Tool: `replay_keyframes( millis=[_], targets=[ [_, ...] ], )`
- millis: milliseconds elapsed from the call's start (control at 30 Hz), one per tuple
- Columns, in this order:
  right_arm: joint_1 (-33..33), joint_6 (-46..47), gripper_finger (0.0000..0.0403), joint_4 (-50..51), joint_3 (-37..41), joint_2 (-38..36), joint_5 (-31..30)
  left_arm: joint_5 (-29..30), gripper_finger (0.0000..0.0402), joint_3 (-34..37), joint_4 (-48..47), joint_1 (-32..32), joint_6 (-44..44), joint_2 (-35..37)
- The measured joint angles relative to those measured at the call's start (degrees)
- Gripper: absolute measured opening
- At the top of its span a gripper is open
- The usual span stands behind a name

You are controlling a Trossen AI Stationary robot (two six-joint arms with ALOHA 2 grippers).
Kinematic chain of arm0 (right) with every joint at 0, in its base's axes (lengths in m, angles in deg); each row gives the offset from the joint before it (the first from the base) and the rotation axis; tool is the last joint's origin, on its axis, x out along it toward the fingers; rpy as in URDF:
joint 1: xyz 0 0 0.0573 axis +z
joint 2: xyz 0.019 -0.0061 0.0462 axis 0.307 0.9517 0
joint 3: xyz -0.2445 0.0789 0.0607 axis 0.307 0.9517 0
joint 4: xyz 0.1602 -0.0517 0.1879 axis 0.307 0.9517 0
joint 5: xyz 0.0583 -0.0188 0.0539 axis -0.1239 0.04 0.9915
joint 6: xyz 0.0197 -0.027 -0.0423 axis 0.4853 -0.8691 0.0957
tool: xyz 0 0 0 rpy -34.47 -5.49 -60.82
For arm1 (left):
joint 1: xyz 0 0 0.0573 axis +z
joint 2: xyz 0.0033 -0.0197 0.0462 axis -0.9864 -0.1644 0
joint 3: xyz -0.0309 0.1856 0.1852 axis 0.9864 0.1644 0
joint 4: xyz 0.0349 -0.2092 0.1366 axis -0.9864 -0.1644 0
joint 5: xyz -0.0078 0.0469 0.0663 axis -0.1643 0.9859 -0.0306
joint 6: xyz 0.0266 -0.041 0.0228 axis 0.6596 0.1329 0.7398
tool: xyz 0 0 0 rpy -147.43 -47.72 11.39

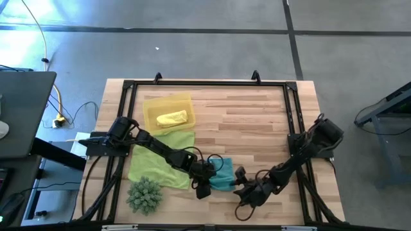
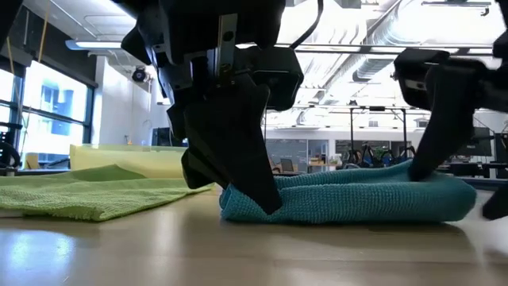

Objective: Roll microfiber towels into tight, uniform cylinder then place into a basket
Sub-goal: Roll the blue microfiber towel

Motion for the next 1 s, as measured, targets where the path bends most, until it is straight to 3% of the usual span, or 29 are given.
replay_keyframes(
  millis=[267, 433, 600, 700, 800, 1000],
  targets=[
    [-0.04, 2.46, 0.0138, -0.38, -0.32, 4.03, -1.39, -1.45, 0.0007, 0.04, 0.54, -0.15, -0.39, -0.02],
    [-0.09, 13.32, 0.0092, 0.28, -0.31, 4.49, -1.03, -5.27, 0.0007, 0.07, 2.01, -0.10, -1.64, -0.23],
    [-0.31, 22.55, 0.0020, 1.14, -0.33, 4.51, 1.22, -7.96, 0.0008, 0.09, 2.81, -0.13, -3.28, -0.33],
    [-0.67, 26.93, 0.0008, 0.88, -0.22, 4.51, 2.68, -8.73, 0.0008, 0.09, 3.08, -0.15, -3.63, -0.33],
    [-2.33, 31.49, 0.0008, -0.81, -0.22, 4.53, 6.77, -10.73, 0.0008, 0.13, 3.42, -0.19, -4.44, -0.33],
    [-7.10, 36.40, 0.0002, -5.72, -0.08, 4.67, 21.03, -16.06, 0.0008, 0.12, 4.31, -0.26, -6.77, -0.33]
  ],
)
